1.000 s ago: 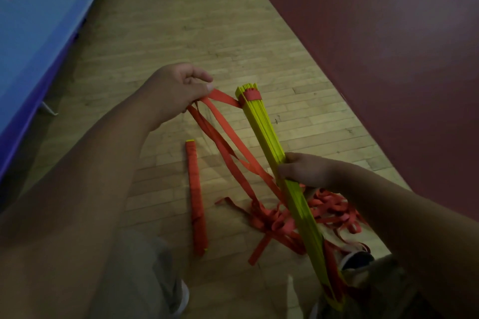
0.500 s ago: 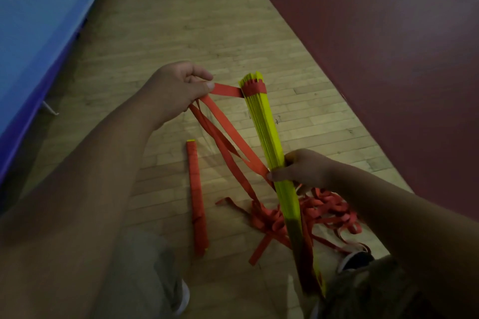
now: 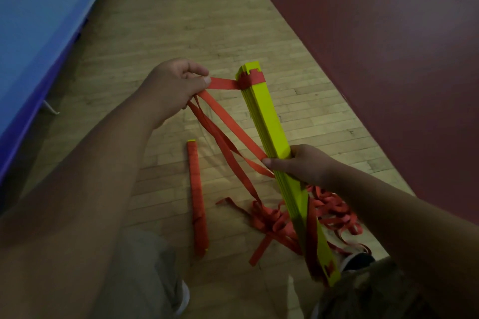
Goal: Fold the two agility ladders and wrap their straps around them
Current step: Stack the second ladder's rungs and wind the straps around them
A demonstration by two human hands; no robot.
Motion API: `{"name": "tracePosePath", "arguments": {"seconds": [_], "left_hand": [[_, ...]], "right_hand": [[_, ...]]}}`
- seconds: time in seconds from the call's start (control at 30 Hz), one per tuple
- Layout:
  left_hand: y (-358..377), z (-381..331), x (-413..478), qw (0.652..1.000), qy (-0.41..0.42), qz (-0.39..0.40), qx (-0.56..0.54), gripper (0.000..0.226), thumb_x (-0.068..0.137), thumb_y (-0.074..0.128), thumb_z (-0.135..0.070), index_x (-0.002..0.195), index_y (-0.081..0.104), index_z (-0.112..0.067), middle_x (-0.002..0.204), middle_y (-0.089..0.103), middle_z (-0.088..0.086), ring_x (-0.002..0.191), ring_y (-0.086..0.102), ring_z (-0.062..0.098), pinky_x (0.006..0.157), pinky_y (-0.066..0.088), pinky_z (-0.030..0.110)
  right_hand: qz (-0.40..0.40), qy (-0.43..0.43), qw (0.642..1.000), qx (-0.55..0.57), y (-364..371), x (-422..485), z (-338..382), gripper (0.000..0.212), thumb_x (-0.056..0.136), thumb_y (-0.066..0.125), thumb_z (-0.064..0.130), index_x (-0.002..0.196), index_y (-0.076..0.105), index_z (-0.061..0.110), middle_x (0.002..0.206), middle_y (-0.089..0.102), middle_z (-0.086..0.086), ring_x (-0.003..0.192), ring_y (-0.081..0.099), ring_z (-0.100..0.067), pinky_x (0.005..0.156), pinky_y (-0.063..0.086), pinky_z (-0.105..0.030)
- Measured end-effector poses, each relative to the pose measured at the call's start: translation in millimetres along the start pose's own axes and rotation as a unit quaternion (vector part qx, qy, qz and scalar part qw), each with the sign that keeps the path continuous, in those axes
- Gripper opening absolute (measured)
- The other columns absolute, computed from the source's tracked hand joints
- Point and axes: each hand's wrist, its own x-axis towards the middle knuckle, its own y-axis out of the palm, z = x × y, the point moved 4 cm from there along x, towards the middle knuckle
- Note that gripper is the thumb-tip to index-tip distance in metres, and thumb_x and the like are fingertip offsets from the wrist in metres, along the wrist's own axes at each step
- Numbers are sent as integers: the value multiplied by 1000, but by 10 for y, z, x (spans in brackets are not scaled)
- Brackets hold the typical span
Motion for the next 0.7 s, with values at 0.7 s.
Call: {"name": "tracePosePath", "arguments": {"seconds": [0.7], "left_hand": [[47,38,9,999,-17,-11,30,15,97,78,-36,111,77,-33,90,74,-6,74,64,10,68,53,36]], "right_hand": [[76,-47,995,-49,127,-5,110,43,91,83,55,126,69,36,110,77,6,102,74,-17,92,60,-42]]}}
